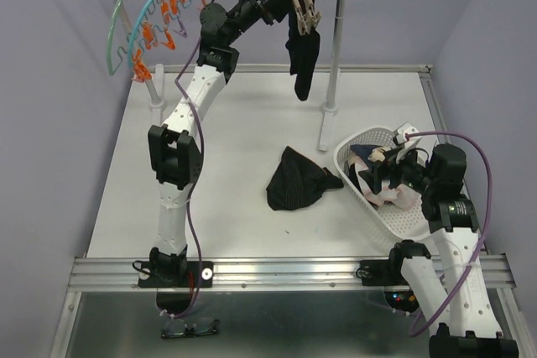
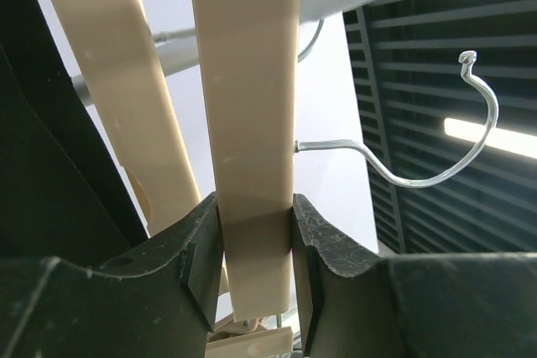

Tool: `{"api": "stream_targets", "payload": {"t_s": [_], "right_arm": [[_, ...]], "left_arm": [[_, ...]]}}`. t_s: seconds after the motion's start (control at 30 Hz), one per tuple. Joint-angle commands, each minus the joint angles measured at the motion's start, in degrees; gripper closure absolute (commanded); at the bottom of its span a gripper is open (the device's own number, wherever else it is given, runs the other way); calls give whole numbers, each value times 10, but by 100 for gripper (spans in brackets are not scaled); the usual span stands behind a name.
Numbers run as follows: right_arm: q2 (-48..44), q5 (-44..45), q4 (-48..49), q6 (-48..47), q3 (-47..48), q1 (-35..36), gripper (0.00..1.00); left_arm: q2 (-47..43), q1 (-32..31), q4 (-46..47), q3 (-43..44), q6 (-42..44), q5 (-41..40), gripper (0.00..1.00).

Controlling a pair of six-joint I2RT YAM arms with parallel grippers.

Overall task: Remove the underwear clipped to the hanger
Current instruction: Place the hanger at the clothesline.

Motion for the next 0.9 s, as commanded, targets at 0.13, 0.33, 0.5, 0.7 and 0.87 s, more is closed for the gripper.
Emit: {"api": "stream_targets", "payload": {"t_s": [0.13, 0.33, 0.5, 0.7, 0.87], "right_arm": [[-5, -6, 26, -7, -14, -7, 0], [-6, -8, 26, -8, -15, -10, 0], [-6, -10, 26, -9, -15, -12, 0], [-3, -11, 26, -10, -16, -13, 0], [-2, -10, 26, -11, -16, -13, 0]], "left_arm": [[21, 17, 49, 58, -67, -39, 99], [58, 32, 40, 97, -95, -60, 98], [70, 43, 35, 112, -106, -68, 98], [52, 42, 32, 106, -100, -70, 97], [44, 47, 10, 110, -104, -105, 97]]}}
